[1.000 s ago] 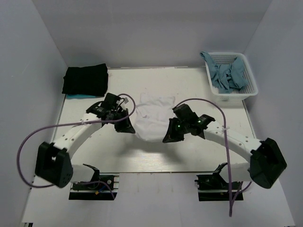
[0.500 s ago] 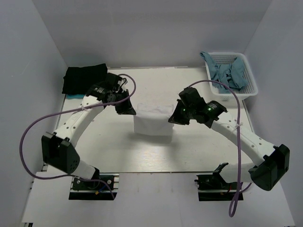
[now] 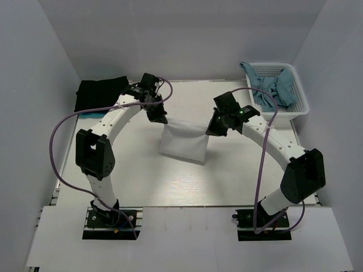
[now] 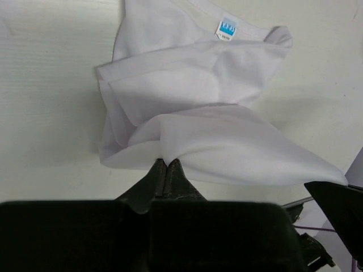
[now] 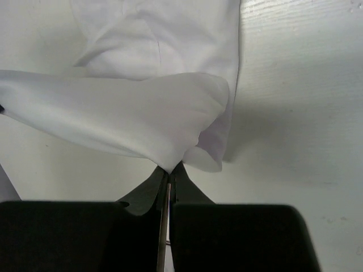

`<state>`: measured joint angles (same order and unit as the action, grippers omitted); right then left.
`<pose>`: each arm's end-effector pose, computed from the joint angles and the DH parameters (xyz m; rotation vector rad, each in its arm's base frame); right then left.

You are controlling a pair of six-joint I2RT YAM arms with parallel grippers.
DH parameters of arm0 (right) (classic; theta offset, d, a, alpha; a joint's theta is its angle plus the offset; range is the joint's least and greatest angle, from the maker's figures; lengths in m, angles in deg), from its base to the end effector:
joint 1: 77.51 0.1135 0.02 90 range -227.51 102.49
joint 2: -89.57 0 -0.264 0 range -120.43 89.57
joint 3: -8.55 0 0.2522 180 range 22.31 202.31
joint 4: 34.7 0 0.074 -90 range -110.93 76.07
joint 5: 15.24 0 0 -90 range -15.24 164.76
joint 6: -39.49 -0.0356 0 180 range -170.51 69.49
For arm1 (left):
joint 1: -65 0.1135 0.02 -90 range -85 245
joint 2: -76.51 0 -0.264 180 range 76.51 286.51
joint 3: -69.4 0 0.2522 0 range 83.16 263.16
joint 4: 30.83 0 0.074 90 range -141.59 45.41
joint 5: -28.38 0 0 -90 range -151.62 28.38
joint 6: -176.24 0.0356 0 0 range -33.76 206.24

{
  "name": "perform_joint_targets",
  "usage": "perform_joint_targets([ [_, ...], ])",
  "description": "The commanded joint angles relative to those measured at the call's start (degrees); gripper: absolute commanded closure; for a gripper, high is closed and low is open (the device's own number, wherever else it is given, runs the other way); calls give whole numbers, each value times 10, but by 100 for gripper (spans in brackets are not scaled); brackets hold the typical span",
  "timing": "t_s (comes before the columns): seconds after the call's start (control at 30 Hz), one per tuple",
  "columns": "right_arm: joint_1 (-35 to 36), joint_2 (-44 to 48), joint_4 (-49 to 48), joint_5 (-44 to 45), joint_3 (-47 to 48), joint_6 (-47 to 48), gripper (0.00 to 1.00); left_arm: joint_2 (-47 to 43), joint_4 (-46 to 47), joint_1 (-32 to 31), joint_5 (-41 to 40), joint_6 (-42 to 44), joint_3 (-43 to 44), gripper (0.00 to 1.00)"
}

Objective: Fold and stack the t-shirts
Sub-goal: Fold the long partially folded tshirt into a neat square

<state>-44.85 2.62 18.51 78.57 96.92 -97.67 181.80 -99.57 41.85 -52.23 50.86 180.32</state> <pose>0.2756 0.1738 0.2973 0.3501 2.5196 0.5004 0.3563 -0.1586 0.2956 -0.2405 2.7545 -0.5211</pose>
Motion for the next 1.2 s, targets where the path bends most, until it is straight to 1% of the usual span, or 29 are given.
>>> perform_joint_targets([
  [0.0,-32,-24,-16,-19,33,19,100,16,10,15,-49,7,48,100],
  [0.07,-49,-35,-37,-24,38,17,100,41,18,22,-49,7,73,100],
  [0.1,-53,-52,-40,-27,39,15,100,71,27,22,-33,7,99,100],
  [0.17,-69,-64,-55,-31,48,15,100,102,27,22,-25,14,128,100],
  [0.23,-75,-99,-60,-61,57,26,100,147,27,27,-17,14,166,100],
  [0.27,-86,-111,-47,-67,84,32,100,163,21,27,-17,14,181,100],
  [0.33,-95,-175,-27,-67,124,33,100,204,27,32,-7,14,222,100],
  [0.37,-99,-186,-27,-67,132,32,100,216,27,32,1,14,222,100],
  [0.47,-110,-227,-17,-47,163,13,100,242,70,37,36,14,237,100],
  [0.5,-119,-237,-23,-41,168,1,100,250,108,37,47,14,243,97],
  [0.53,-120,-240,-28,-4,168,-6,100,259,126,37,53,14,243,91],
  [0.57,-124,-247,-38,4,164,-26,98,259,145,37,62,14,243,86],
  [0.6,-133,-254,-48,8,164,-30,89,264,167,37,75,19,243,75],
  [0.63,-136,-260,-66,6,163,-31,75,271,189,37,86,19,243,24],
  [0.67,-138,-270,-80,5,162,-34,42,272,189,37,102,19,254,0],
  [0.7,-145,-272,-87,-1,164,-25,29,272,189,37,102,28,267,0],
  [0.73,-146,-272,-103,-21,168,-18,10,272,184,37,102,28,275,0],
  [0.8,-143,-265,-115,-30,183,23,10,253,178,37,102,40,275,0],
  [0.83,-141,-252,-115,-32,194,35,10,241,178,37,88,40,267,0],
  [0.87,-141,-247,-116,-32,198,69,10,229,178,37,81,45,246,0],
  [0.93,-141,-218,-99,-54,200,79,10,190,173,37,75,54,226,0],
  [0.97,-140,-210,-105,-73,195,109,10,179,173,30,69,60,206,0],
  [1.0,-139,-202,-105,-79,187,109,10,159,173,24,74,67,194,0],
  [1.03,-139,-184,-134,-106,152,123,10,149,185,24,92,67,156,0],
  [1.07,-136,-169,-153,-155,133,120,10,140,202,24,112,67,132,0],
  [1.1,-136,-162,-192,-173,99,112,10,132,221,18,149,62,107,0],
  [1.13,-136,-152,-219,-192,63,92,10,126,237,18,161,62,67,0],
  [1.17,-134,-153,-283,-233,50,81,10,120,260,18,167,57,54,0],
])
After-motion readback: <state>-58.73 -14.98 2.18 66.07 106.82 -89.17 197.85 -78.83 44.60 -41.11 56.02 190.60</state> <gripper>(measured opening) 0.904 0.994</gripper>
